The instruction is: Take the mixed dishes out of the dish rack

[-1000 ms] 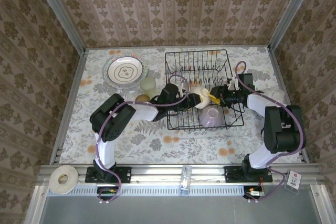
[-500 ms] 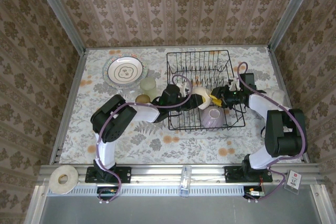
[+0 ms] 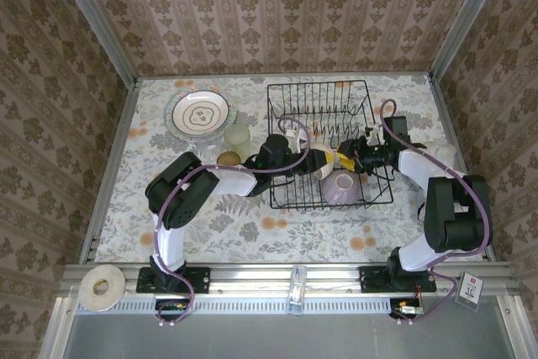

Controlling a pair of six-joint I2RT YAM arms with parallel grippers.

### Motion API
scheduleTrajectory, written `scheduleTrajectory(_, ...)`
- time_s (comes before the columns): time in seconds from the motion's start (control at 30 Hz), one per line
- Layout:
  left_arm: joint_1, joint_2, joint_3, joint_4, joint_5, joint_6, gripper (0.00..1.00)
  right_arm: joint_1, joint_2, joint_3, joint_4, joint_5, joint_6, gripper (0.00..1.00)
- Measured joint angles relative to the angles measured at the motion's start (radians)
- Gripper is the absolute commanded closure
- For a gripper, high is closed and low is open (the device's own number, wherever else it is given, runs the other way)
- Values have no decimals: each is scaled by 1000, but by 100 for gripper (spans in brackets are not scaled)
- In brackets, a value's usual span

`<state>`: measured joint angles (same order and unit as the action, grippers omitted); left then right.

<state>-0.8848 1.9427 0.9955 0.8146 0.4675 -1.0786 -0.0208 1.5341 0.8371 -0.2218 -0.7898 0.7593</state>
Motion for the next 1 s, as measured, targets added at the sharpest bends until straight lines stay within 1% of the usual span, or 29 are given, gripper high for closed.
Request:
scheduleTrajectory(0.07,0,1,3,-3,0,0,99,0,-3,0,-6,0,0,58)
scheduleTrajectory(0.1,0,2,5,-3,0,0,100,0,-5,0,-12,0,0,58)
scheduleTrajectory(0.33,0,2,23,-32,1,12,100,0,-31,2,-54,4,-13,57)
scheduleTrajectory(0.47,-2,-15,42,-109,0,59,100,0,-63,11,-83,21,-29,52)
scheduleTrajectory(0.63,-18,-92,77,-273,-8,159,100,0,-114,24,-123,49,-48,43)
scheduleTrajectory(0.87,-25,-204,151,-451,-35,290,100,0,-244,55,-188,94,-71,30)
scheduleTrajectory(1.0,-31,-250,194,-570,-63,367,100,0,-307,88,-228,121,-87,25)
